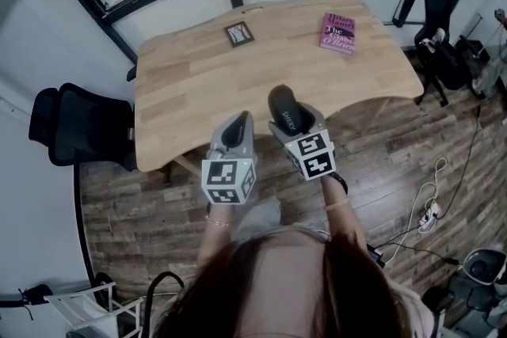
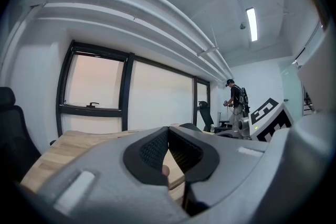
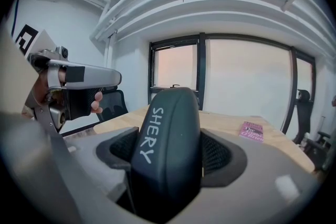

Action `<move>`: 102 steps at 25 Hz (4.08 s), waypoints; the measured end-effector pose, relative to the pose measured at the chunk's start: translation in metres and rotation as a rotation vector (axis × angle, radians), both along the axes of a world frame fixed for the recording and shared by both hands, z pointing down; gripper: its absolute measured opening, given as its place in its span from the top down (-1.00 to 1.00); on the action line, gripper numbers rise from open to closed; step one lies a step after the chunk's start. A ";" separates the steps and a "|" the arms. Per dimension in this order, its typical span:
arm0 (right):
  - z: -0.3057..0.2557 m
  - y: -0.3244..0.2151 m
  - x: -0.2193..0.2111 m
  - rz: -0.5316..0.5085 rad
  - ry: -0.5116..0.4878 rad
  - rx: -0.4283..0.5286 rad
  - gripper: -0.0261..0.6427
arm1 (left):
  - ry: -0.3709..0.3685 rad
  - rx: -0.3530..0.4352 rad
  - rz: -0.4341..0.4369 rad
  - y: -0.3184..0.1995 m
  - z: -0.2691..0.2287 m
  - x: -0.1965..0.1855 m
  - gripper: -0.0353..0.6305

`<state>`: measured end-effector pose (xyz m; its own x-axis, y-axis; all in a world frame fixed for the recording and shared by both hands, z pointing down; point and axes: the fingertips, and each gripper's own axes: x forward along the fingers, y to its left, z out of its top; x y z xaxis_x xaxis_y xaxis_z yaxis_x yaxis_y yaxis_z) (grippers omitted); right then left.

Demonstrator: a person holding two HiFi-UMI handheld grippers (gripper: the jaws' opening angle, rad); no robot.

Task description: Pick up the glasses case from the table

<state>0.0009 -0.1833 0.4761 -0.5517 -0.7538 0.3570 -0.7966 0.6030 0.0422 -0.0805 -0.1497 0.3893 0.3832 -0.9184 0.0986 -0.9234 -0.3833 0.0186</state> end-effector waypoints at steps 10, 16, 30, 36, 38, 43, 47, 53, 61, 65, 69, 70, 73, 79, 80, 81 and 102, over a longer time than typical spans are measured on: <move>-0.013 0.040 0.019 0.006 -0.019 0.036 -0.16 | -0.004 0.005 0.007 0.045 0.003 0.025 0.87; -0.023 0.066 0.026 0.009 -0.033 0.070 -0.16 | -0.007 0.013 0.008 0.071 0.001 0.034 0.87; -0.041 0.120 0.037 0.013 -0.048 0.124 -0.16 | -0.007 0.032 0.011 0.123 -0.002 0.045 0.86; -0.045 0.137 0.044 0.010 -0.056 0.143 -0.16 | -0.015 0.038 0.014 0.138 -0.003 0.053 0.87; -0.047 0.142 0.046 0.009 -0.060 0.150 -0.16 | -0.017 0.042 0.012 0.143 -0.003 0.055 0.87; -0.052 0.154 0.049 0.003 -0.065 0.166 -0.16 | -0.021 0.038 0.006 0.155 -0.002 0.059 0.87; -0.057 0.158 0.051 0.009 -0.074 0.177 -0.16 | -0.024 0.034 0.007 0.158 -0.003 0.060 0.87; -0.063 0.160 0.057 0.021 -0.087 0.200 -0.16 | -0.029 0.038 -0.001 0.157 -0.005 0.061 0.87; -0.067 0.156 0.055 0.031 -0.095 0.209 -0.16 | -0.034 0.033 -0.004 0.151 -0.006 0.055 0.87; -0.071 0.156 0.049 0.032 -0.091 0.217 -0.16 | -0.034 0.032 -0.007 0.152 -0.008 0.047 0.87; -0.077 0.155 0.043 0.042 -0.106 0.224 -0.16 | -0.029 0.032 -0.009 0.152 -0.009 0.038 0.87; -0.079 0.155 0.043 0.046 -0.110 0.227 -0.16 | -0.027 0.032 -0.008 0.152 -0.010 0.037 0.86; -0.085 0.155 0.040 0.052 -0.103 0.239 -0.16 | -0.022 0.035 -0.008 0.152 -0.012 0.032 0.87; -0.092 0.158 0.035 0.059 -0.085 0.244 -0.16 | -0.013 0.034 -0.012 0.150 -0.016 0.021 0.87; -0.093 0.159 0.034 0.061 -0.085 0.244 -0.16 | -0.011 0.033 -0.012 0.150 -0.016 0.020 0.87; -0.094 0.160 0.033 0.063 -0.084 0.245 -0.16 | -0.009 0.033 -0.012 0.150 -0.016 0.019 0.86; -0.103 0.172 0.034 0.140 -0.062 0.250 -0.16 | -0.032 0.031 0.032 0.162 -0.024 0.005 0.87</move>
